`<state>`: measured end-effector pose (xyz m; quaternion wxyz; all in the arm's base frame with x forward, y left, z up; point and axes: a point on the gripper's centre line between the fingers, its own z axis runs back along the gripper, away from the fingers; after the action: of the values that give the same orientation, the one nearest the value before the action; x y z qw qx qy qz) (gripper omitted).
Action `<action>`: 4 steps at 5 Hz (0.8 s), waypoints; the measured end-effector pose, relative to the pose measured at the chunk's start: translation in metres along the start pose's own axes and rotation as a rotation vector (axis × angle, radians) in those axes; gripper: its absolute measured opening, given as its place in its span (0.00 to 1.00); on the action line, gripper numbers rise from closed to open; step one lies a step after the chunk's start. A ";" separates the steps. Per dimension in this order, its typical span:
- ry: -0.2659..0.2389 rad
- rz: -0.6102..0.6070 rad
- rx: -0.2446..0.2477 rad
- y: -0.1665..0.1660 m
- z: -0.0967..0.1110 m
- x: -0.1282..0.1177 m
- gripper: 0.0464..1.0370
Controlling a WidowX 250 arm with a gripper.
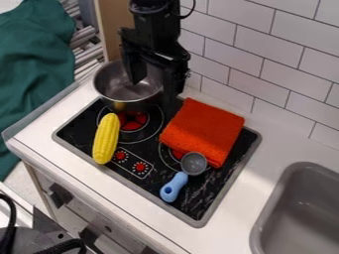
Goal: Move silver pot over orange cloth on the right stove
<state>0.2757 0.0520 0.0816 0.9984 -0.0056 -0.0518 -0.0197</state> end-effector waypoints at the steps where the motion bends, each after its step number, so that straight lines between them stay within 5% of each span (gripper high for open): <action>1: 0.030 0.000 -0.007 -0.001 -0.008 -0.003 0.97; 3: -0.072 0.063 0.038 0.048 -0.012 0.042 0.97; 4: -0.078 0.090 0.040 0.068 -0.024 0.062 0.97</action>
<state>0.3421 0.1170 0.0634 0.9954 0.0110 -0.0909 0.0265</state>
